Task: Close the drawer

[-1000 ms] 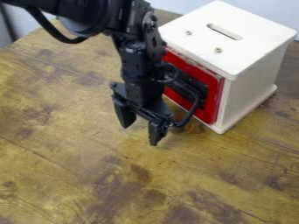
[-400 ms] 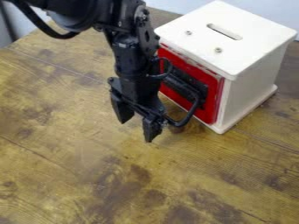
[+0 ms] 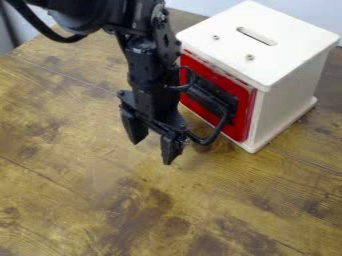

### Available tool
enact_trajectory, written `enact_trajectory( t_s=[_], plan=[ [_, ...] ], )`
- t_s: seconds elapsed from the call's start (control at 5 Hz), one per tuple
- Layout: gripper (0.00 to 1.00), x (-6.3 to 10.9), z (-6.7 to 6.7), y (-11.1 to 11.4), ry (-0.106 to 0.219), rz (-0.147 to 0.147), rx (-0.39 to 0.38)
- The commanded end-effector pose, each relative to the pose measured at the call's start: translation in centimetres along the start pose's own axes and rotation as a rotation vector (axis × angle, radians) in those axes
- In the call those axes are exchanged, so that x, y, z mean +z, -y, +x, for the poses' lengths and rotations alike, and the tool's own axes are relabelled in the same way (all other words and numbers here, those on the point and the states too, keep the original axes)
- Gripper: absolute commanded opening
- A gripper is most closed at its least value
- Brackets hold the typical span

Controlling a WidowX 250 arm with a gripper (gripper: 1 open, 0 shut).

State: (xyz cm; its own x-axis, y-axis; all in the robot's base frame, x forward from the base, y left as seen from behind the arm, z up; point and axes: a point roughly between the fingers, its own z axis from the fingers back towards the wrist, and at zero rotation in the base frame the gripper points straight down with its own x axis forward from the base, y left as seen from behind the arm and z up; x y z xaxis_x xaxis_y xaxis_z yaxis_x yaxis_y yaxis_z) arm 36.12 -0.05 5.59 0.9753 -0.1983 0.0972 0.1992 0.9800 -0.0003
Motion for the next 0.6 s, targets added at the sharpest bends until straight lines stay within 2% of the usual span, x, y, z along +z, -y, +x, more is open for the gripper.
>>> enact_trajectory(
  t_s=[0.0,0.4],
  plan=[
    [1.0,3.55,0.99,0.7,0.089,0.022,-0.025],
    [1.0,3.41,0.29,0.27,0.091,0.017,-0.038]
  ],
)
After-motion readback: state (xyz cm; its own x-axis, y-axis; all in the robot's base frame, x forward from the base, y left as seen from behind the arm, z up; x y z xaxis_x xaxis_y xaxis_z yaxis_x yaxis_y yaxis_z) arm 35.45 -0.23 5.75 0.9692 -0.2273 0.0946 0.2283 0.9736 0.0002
